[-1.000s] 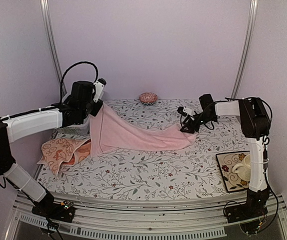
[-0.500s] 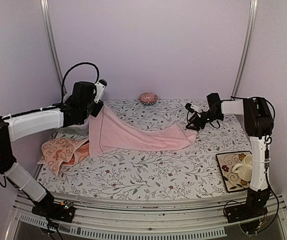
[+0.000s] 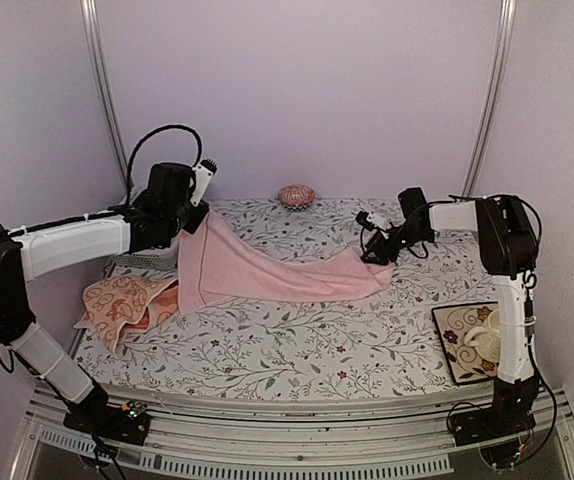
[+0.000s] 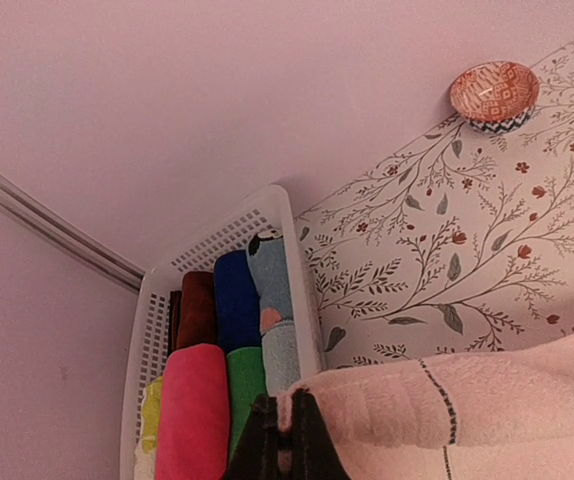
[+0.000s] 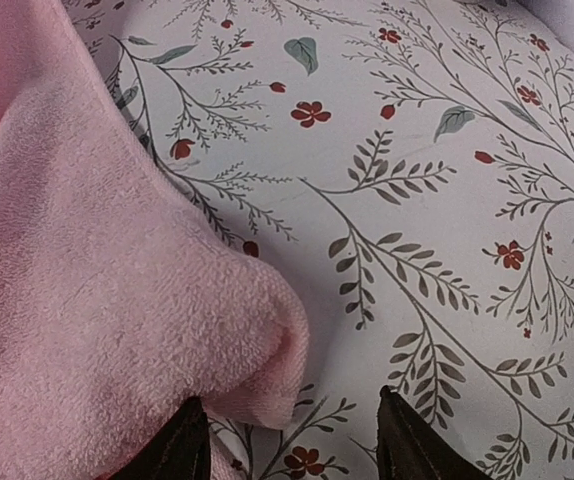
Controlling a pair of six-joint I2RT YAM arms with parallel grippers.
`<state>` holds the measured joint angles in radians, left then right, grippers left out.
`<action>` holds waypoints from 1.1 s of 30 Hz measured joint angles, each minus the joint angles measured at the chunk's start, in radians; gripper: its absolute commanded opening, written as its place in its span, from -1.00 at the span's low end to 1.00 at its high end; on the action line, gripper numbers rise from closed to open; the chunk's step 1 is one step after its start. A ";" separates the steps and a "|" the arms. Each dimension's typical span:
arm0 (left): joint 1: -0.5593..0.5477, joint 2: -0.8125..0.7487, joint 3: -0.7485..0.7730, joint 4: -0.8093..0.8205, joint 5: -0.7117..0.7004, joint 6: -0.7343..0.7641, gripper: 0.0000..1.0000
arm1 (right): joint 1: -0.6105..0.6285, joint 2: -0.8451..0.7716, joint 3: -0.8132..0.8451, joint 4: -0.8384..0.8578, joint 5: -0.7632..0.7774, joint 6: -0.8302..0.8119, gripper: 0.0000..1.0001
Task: Roll the towels
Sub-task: Flatten out the towel at the center of the board.
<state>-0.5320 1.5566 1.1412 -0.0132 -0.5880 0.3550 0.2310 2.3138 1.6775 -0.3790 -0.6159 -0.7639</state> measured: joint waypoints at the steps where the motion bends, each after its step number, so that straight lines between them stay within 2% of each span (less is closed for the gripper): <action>1: 0.000 0.000 0.000 0.000 0.000 0.001 -1.00 | 0.006 0.001 0.000 -0.004 0.007 -0.001 0.15; 13: 0.000 -0.002 -0.009 0.006 -0.006 0.019 -1.00 | 0.057 0.001 0.001 -0.019 0.110 -0.026 0.04; 19: 0.000 -0.010 -0.035 0.018 -0.011 0.029 -1.00 | 0.083 0.007 0.013 -0.029 0.136 -0.040 -0.43; 22: 0.000 -0.018 -0.046 0.026 -0.012 0.037 -1.00 | 0.093 0.032 0.053 -0.047 0.139 -0.041 -0.58; 24: 0.000 -0.026 -0.054 0.032 -0.012 0.041 -1.00 | 0.097 0.047 0.080 -0.056 0.138 -0.042 -0.89; 25: 0.000 -0.031 -0.057 0.036 -0.012 0.042 -1.00 | 0.098 0.054 0.092 -0.063 0.137 -0.043 -0.94; 33: 0.000 -0.049 -0.063 0.040 -0.011 0.043 -1.00 | 0.098 0.072 0.132 -0.092 0.153 -0.028 -0.97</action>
<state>-0.5320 1.5074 1.0786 0.0265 -0.5987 0.3977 0.3290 2.3859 1.8095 -0.4713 -0.4629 -0.7921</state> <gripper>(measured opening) 0.021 0.019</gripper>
